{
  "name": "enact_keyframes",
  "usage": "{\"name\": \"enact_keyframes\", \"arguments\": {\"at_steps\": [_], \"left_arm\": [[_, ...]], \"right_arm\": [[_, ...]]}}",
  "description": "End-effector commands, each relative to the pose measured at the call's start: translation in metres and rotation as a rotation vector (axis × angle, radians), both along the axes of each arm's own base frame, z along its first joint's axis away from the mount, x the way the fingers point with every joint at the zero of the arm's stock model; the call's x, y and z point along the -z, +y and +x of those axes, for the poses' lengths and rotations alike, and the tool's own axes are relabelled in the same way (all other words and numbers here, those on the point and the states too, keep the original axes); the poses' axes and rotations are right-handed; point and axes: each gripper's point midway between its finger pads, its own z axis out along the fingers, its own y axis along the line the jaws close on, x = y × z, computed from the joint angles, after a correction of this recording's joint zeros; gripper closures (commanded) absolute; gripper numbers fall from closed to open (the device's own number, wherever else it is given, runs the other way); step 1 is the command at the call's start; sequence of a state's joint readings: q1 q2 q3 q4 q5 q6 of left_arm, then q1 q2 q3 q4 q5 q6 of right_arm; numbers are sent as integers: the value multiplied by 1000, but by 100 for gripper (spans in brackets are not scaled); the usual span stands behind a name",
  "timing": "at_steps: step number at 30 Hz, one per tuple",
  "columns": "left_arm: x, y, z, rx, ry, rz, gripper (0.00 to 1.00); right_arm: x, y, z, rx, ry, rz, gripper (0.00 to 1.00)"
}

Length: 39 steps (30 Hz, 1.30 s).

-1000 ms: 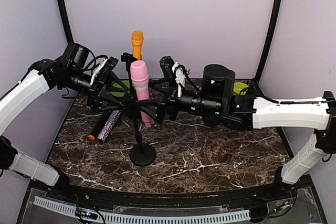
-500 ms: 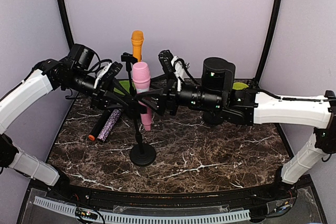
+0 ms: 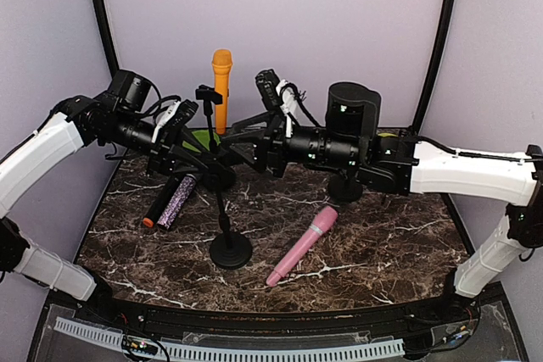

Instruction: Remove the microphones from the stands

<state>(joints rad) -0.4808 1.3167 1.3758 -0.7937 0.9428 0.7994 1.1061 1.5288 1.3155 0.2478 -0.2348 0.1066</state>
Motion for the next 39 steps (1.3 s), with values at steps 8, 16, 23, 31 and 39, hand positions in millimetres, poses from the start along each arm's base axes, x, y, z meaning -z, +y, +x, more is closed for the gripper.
{"name": "enact_keyframes", "arguments": {"at_steps": [8,16,23,31,39], "left_arm": [[-1,9,6,-98,-52,37,44],[4,18,7,-161,-47,84,8],[-7,21,5,-196,-37,66,1],[-15,32,15,-268,-64,143,1],[-37,37,14,-312,-87,122,1]], "right_arm": [[59,-78,38,405,265,-101,29],[159,-162,22,717,649,-342,0],[250,-204,-34,808,1045,-607,0],[273,-229,-81,821,1284,-601,0],[321,-230,-100,848,1323,-690,0]]}}
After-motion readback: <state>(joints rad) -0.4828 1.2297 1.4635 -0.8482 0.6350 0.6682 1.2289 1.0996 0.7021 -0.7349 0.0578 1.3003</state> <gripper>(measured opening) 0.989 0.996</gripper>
